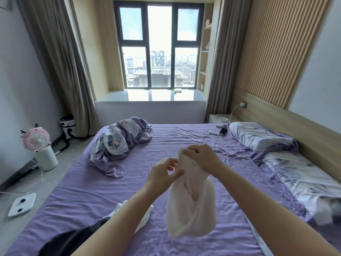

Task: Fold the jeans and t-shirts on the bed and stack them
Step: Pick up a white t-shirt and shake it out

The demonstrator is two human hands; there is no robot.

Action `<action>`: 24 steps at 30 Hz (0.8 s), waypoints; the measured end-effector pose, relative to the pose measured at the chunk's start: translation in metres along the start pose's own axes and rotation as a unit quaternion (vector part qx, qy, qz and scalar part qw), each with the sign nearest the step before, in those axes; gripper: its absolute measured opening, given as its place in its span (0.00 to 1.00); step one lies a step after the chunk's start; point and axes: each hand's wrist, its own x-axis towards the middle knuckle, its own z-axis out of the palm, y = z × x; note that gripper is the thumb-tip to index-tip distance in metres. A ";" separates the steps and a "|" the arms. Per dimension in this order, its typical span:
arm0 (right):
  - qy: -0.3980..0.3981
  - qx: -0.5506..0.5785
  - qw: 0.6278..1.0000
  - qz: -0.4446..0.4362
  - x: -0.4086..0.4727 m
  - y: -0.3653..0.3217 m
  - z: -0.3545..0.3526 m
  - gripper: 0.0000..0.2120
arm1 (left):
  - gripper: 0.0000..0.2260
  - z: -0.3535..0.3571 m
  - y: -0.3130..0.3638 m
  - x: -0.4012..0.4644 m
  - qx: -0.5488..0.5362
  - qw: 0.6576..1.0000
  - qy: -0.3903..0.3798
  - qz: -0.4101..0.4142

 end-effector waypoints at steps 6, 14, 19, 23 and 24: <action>0.029 0.029 0.998 0.049 -0.014 0.016 -0.013 0.10 | 0.07 -0.005 0.014 0.011 -0.228 0.962 -0.034 -0.148; -0.112 0.099 0.984 0.093 -0.042 0.031 -0.009 0.07 | 0.06 -0.030 0.016 0.031 -0.239 0.960 0.009 -0.144; -0.022 0.283 0.951 0.119 -0.032 0.018 0.000 0.11 | 0.05 -0.018 0.009 0.019 -0.119 0.991 -0.004 -0.064; -0.034 0.258 0.956 0.133 -0.026 0.013 0.010 0.11 | 0.04 -0.008 0.000 0.000 0.041 0.997 0.036 0.046; -0.030 0.260 0.954 0.143 -0.025 0.013 0.012 0.11 | 0.04 -0.007 -0.002 -0.005 0.043 0.997 0.041 0.041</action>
